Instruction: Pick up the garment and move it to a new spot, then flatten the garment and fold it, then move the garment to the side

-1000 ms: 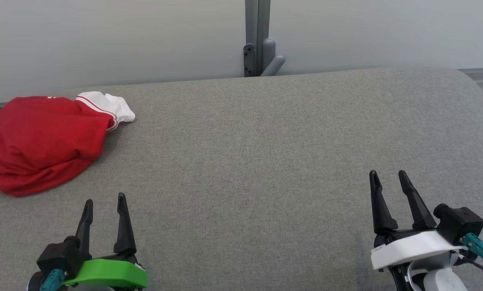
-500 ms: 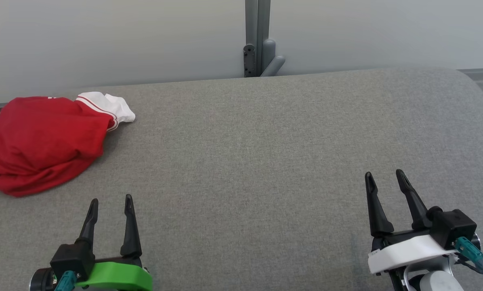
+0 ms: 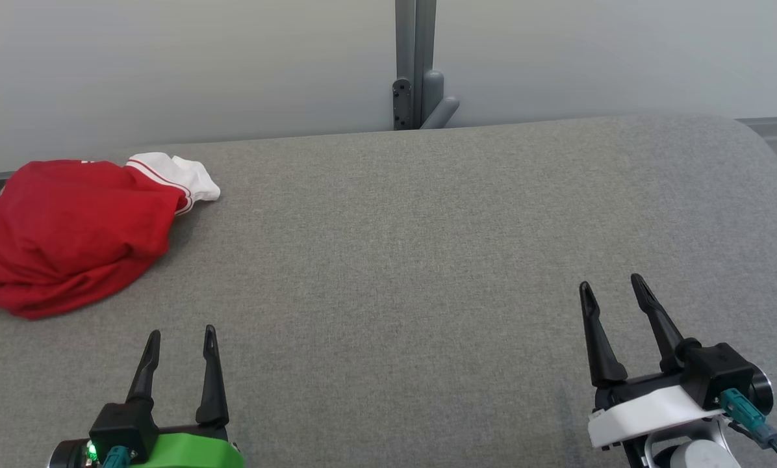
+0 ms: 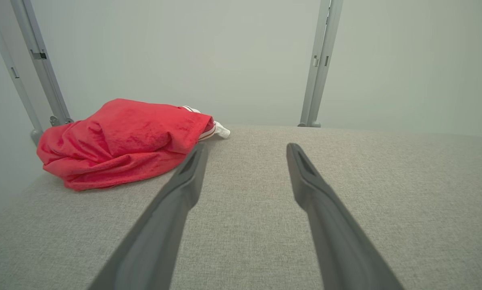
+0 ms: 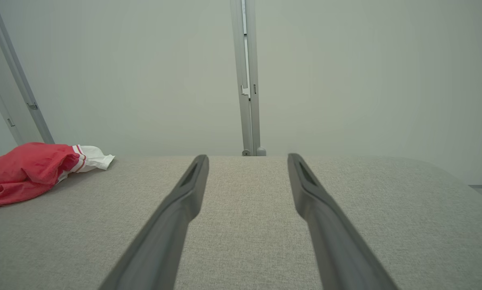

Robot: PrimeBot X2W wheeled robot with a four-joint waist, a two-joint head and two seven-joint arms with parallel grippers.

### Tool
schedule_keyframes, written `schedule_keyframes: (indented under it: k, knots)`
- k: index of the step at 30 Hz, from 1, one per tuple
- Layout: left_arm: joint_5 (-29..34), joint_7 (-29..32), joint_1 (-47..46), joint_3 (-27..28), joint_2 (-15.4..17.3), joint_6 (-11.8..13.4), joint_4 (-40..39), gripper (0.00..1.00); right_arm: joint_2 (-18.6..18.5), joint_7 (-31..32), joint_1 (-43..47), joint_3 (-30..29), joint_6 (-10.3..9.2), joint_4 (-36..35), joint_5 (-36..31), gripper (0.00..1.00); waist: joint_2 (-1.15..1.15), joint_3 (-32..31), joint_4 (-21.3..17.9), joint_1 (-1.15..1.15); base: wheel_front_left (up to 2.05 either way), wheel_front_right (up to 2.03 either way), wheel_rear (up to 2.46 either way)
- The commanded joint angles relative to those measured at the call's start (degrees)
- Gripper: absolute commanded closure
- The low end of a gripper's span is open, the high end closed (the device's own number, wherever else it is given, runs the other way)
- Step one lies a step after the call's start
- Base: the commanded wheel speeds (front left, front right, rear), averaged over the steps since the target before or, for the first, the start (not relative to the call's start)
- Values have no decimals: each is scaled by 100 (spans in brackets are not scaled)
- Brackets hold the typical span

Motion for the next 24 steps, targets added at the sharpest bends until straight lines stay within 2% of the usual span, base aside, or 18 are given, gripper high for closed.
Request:
schedule_keyframes:
  k: [1, 19, 24]
  knots:
    - [-28, -5, 44, 27, 38, -10, 12, 0, -26, -25, 80, 6, 1, -6, -13, 0, 14, -6, 1, 0, 0, 0, 0]
    - [-5, -5, 5, 49, 37, -56, 46, 0, -25, -24, 80, -5, 0, 44, 10, 0, 14, -31, 12, 0, 0, 0, 0]
    - [6, -5, -37, -20, 37, -42, 48, 0, -22, -23, 119, -51, 0, 15, 13, 0, 14, -43, 168, 0, 0, 0, 0]
